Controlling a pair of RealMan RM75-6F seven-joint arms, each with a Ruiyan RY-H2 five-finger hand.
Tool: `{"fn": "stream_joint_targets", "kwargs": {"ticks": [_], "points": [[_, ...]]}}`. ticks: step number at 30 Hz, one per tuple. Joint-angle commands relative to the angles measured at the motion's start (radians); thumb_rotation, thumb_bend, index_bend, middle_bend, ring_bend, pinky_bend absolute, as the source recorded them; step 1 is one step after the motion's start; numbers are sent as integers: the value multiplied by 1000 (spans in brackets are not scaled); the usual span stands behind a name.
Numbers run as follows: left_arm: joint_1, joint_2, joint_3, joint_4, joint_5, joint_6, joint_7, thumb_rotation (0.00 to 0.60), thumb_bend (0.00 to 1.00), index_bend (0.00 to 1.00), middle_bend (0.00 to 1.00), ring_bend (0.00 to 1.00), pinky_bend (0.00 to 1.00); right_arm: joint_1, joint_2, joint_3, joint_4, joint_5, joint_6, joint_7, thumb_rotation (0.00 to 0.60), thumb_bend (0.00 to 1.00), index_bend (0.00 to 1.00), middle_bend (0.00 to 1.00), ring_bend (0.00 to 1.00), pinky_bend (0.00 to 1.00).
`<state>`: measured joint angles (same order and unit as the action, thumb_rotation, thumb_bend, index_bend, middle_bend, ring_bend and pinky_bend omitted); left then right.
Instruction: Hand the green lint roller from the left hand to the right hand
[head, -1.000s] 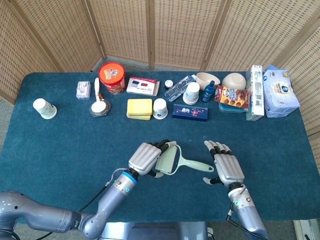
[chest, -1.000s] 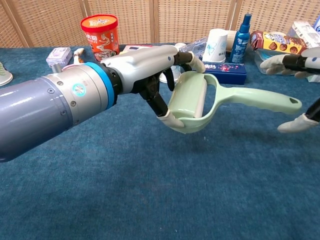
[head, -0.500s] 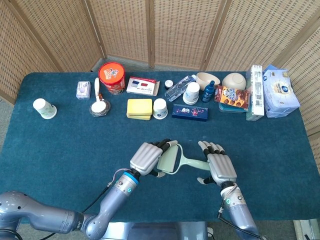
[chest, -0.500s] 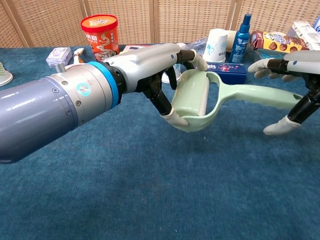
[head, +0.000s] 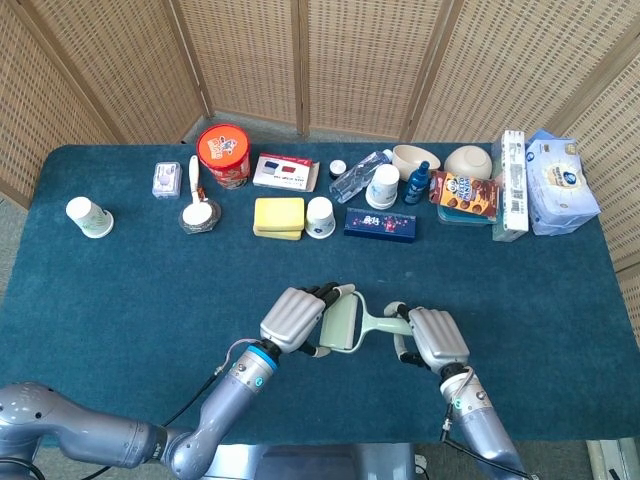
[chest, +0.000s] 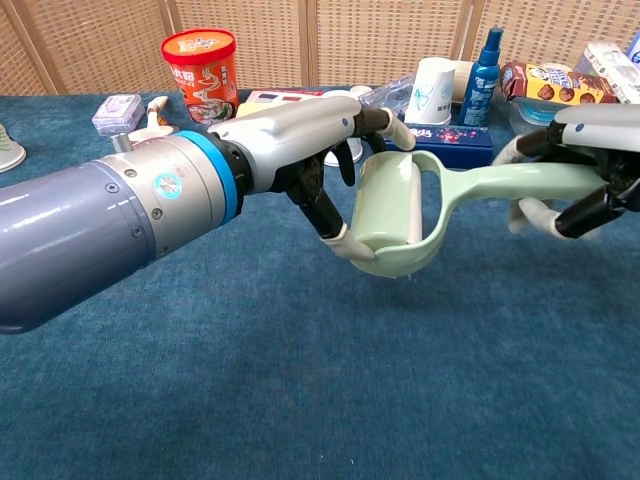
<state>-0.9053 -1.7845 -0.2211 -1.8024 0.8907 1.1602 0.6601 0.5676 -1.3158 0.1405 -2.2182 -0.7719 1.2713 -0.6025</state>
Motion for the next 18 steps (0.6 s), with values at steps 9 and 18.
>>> {"fn": "stream_joint_targets", "kwargs": {"ticks": [9, 18], "points": [[7, 13, -2, -16, 7, 7, -9, 600, 0, 137, 312, 297, 444, 6, -3, -16, 8, 0, 14, -1, 600, 952, 515, 670, 548, 733], [13, 81, 0, -78, -18, -31, -33, 600, 0, 41, 62, 135, 444, -1, -2, -32, 13, -34, 17, 22, 600, 952, 521, 673, 549, 733]]}}
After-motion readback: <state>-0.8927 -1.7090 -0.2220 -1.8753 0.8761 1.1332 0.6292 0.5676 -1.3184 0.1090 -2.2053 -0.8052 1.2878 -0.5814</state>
